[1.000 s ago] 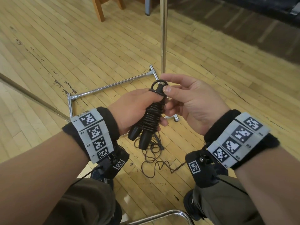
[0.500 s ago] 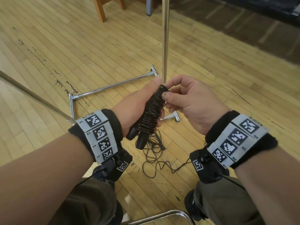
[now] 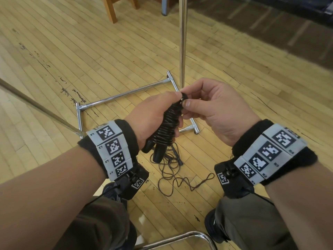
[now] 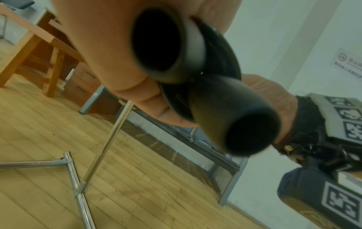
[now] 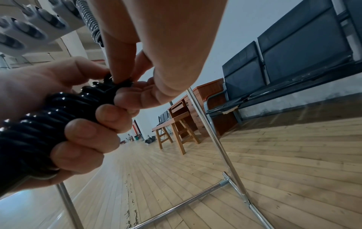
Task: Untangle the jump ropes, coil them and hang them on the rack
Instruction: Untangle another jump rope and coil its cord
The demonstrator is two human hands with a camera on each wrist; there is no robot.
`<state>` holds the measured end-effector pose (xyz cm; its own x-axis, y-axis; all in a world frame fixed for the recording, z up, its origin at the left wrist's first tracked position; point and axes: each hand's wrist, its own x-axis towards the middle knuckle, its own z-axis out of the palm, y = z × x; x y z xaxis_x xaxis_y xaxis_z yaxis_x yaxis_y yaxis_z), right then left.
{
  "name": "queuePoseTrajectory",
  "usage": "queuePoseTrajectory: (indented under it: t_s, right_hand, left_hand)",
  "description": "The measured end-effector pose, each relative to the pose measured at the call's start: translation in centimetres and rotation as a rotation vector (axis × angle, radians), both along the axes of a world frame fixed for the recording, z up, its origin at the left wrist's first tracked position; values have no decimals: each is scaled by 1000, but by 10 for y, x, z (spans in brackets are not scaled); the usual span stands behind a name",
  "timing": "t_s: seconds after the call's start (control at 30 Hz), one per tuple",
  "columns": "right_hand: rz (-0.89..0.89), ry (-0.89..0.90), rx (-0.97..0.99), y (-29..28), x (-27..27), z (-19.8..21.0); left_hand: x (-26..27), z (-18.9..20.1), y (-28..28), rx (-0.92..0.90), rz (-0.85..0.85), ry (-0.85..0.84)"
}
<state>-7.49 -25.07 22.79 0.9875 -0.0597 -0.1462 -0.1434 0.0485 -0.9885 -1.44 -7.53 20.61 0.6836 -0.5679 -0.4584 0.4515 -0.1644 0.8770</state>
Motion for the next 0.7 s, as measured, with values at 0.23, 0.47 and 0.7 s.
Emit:
queuePoseTrajectory:
  t_s: [0.23, 0.47, 0.7]
  right_hand:
    - [-35, 11, 55, 2, 0, 3]
    - [0, -4, 130, 3, -2, 6]
    - [66, -11, 54, 3, -4, 8]
  left_hand:
    - [0, -2, -2, 14, 37, -102]
    - [3, 2, -1, -42, -18, -11]
    - [4, 5, 0, -50, -96, 35]
